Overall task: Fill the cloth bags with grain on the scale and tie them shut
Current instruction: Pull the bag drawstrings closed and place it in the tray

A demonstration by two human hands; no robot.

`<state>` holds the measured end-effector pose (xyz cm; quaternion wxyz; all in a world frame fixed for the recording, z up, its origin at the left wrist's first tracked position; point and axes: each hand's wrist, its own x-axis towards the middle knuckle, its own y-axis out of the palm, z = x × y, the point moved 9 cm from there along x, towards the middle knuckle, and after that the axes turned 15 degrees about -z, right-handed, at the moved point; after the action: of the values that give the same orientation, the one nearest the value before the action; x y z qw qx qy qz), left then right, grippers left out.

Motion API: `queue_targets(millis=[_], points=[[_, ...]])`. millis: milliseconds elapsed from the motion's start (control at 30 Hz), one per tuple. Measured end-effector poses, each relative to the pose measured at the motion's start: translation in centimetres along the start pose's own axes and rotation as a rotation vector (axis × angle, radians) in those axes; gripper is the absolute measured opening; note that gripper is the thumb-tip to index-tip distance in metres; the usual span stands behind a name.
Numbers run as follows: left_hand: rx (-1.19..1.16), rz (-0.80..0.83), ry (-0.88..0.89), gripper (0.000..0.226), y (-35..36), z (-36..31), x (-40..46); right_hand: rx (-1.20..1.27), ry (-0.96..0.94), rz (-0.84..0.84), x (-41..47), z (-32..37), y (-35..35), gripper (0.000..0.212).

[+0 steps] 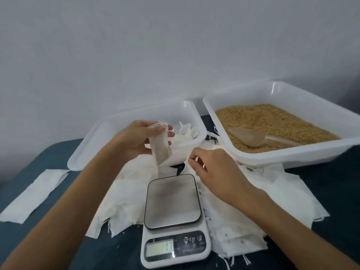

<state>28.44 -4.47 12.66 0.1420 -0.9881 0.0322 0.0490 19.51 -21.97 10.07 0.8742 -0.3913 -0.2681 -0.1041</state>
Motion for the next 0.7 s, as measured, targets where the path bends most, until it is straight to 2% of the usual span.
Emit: queue_targets(millis=[67, 133, 300, 400, 467, 567, 633, 700], points=[[0.113, 0.081, -0.043, 0.022, 0.2, -1.2, 1.1, -0.002, 0.001, -0.003, 0.0, -0.2, 0.1, 0.016], [0.144, 0.028, 0.007, 0.018, -0.5, -3.2, 2.9, -0.011, -0.002, -0.006, 0.0, -0.4, 0.2, 0.016], [0.207, -0.496, 0.233, 0.014, -3.9, -5.9, 8.6, -0.018, -0.032, 0.005, -0.3, -0.5, 0.8, 0.016], [0.507, -0.654, 0.247, 0.008, -4.0, -4.2, 11.0, -0.03, -0.046, 0.025, -0.5, -0.8, 1.4, 0.017], [0.679, -0.64, 0.221, 0.014, -3.7, -2.3, 12.2, -0.051, -0.047, 0.038, -0.5, -1.0, 1.9, 0.018], [0.868, -0.505, 0.175, 0.007, -2.3, 0.6, 12.9, -0.064, -0.038, 0.013, -0.1, -1.6, 1.5, 0.02], [0.93, -0.442, 0.18, 0.008, -1.7, 1.3, 12.9, -0.015, -0.018, -0.033, 0.4, -1.9, 0.7, 0.02], [0.892, -0.428, 0.209, 0.008, -1.7, 1.0, 12.7, 0.159, 0.058, -0.085, 0.8, -2.2, -0.1, 0.019]])
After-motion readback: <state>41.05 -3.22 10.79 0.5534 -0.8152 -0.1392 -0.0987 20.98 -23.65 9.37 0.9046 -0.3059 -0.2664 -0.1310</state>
